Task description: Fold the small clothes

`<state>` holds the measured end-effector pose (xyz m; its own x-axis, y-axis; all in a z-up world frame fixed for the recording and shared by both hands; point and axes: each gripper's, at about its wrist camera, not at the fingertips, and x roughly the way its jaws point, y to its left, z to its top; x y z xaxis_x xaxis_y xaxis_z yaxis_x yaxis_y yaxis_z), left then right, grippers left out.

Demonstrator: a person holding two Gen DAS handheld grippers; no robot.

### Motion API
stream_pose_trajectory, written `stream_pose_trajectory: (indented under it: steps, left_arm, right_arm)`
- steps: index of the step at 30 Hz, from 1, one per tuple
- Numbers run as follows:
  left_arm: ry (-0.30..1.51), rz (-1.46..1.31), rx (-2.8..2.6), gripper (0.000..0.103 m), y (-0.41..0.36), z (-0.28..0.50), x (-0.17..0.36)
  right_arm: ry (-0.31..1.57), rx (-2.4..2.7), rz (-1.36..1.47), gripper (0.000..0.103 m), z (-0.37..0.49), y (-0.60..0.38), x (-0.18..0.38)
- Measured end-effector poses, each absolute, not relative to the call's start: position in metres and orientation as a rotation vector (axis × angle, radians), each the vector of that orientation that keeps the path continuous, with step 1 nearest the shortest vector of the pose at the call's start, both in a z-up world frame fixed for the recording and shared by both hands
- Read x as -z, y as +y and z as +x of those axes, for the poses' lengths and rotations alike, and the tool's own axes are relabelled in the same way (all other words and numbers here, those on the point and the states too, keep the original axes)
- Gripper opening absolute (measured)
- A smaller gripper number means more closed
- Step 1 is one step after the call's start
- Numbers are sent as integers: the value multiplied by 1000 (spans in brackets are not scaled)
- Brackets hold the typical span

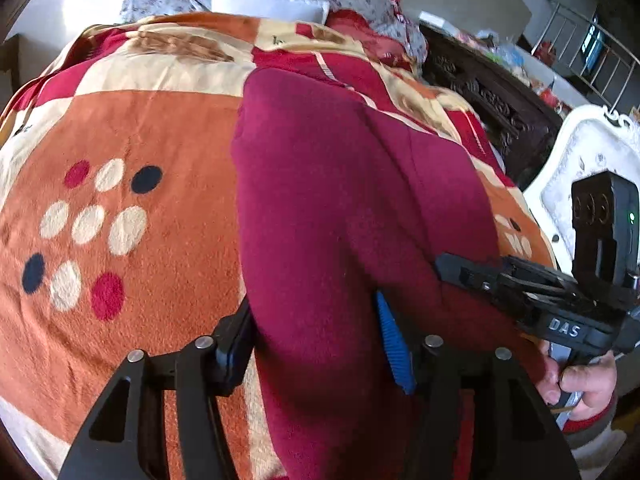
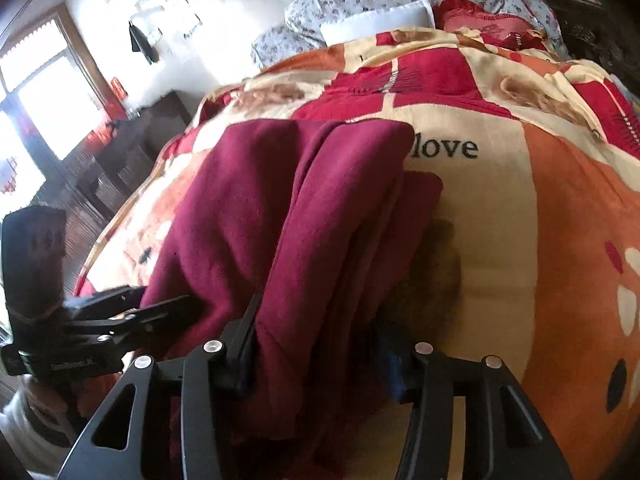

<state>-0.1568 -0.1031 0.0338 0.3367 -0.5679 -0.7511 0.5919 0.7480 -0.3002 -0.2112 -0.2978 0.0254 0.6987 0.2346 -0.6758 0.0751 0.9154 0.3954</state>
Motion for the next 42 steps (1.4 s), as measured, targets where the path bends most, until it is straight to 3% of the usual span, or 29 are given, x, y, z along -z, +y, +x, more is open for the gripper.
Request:
stream_pose_trajectory:
  steps: [12,21,29,42]
  left_arm:
    - [844,92,651,61,-102,-165,-78]
    - [876,101,606,62,-122,-164,-65]
    - [875,162,552,75,-137,-168,-52]
    - [851,140,531,78,-130,-176,-53]
  right_arm:
    - [589,-193,249,53,-249,-288,-87]
    - [687,-224,104,49,-229,-264,-47]
    - [669,-255,136,49,-234,-275,-25]
    - [704,-174,100,49,-263,-266,-34]
